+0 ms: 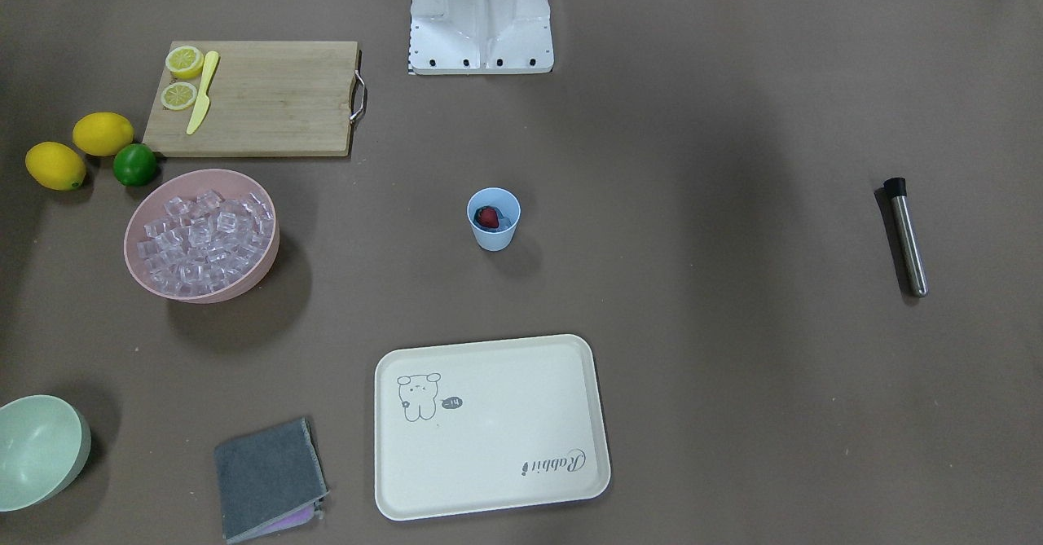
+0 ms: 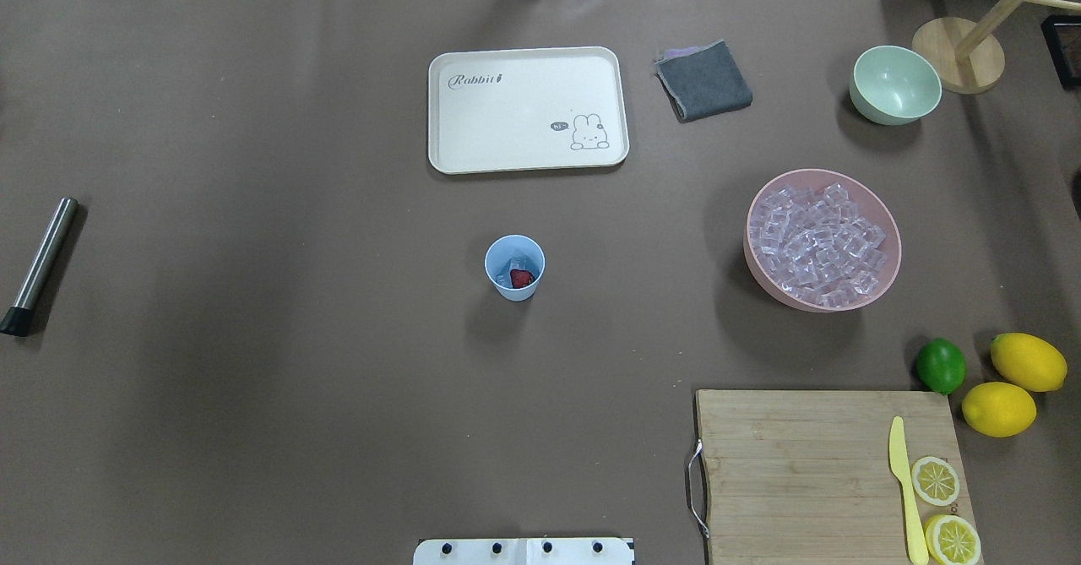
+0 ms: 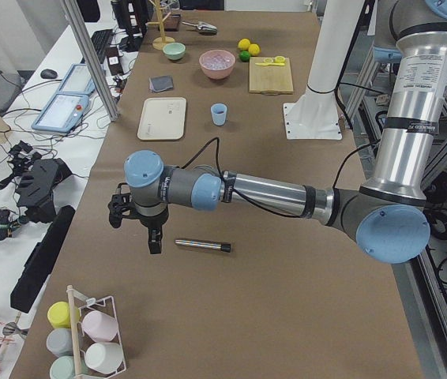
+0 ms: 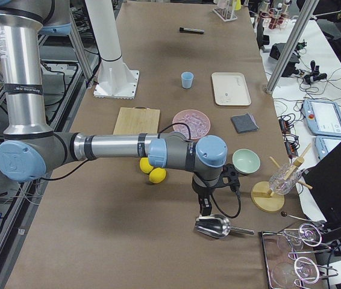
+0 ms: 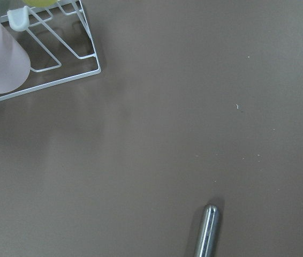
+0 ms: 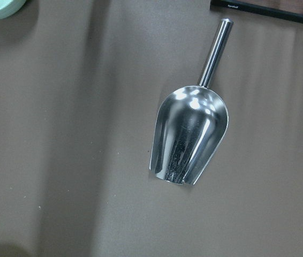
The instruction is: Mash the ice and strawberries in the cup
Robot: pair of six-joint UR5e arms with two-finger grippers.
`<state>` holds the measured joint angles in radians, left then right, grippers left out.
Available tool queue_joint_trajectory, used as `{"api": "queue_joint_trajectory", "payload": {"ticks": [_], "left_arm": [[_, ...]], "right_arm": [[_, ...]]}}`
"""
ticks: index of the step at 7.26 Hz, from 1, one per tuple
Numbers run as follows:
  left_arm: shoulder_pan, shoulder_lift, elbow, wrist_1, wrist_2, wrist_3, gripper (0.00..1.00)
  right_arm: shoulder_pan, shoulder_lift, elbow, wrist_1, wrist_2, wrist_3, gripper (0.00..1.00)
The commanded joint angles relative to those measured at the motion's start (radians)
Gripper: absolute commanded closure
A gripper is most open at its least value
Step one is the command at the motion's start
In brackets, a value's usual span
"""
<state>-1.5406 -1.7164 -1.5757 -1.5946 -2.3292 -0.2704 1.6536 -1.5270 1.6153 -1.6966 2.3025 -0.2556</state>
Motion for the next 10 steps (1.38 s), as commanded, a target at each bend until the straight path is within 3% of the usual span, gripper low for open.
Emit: {"api": "queue_joint_trajectory", "payload": {"ticks": [1,10], "left_arm": [[-0.003,0.037,0.014,-0.01,0.01,0.084,0.02],[-0.007,0.037,0.031,-0.013,0.016,0.088,0.02]], "right_arm": [[-0.001,-0.001,0.0,0.0,0.0,-0.001,0.01],[-0.001,0.001,-0.017,0.0,-0.002,-0.001,0.01]]}}
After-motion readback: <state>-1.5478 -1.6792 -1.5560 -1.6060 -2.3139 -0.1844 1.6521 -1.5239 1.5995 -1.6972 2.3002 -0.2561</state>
